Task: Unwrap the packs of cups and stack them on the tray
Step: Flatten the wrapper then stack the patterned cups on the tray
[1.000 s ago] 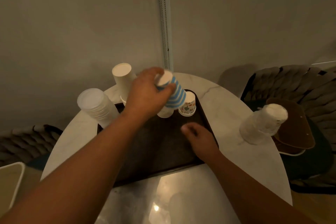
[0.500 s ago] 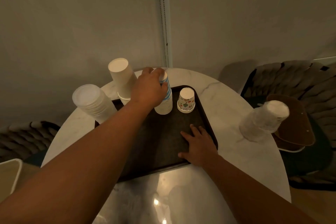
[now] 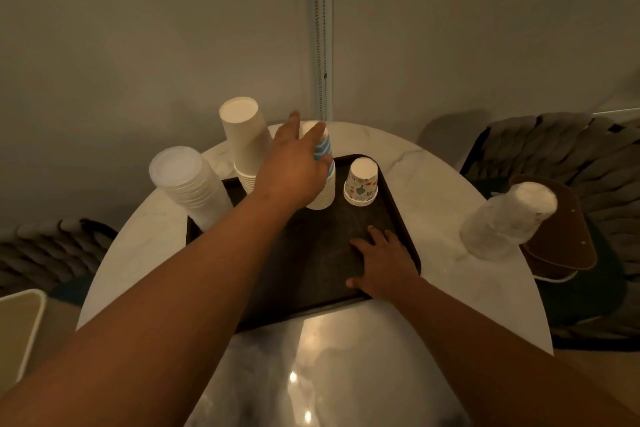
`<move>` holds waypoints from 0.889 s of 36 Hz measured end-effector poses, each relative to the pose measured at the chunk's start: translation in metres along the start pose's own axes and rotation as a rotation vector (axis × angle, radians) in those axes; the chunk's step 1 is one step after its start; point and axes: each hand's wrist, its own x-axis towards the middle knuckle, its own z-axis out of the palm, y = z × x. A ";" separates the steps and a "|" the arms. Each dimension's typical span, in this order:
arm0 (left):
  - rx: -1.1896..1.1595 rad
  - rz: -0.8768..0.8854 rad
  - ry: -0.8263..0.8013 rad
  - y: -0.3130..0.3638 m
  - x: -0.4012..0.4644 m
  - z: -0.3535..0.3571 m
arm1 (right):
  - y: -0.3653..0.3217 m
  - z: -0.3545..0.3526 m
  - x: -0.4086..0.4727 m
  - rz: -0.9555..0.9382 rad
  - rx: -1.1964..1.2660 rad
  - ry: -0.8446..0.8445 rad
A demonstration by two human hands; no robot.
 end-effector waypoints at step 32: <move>-0.404 0.162 -0.396 0.124 -0.089 0.114 | 0.162 0.029 -0.106 0.484 0.985 0.647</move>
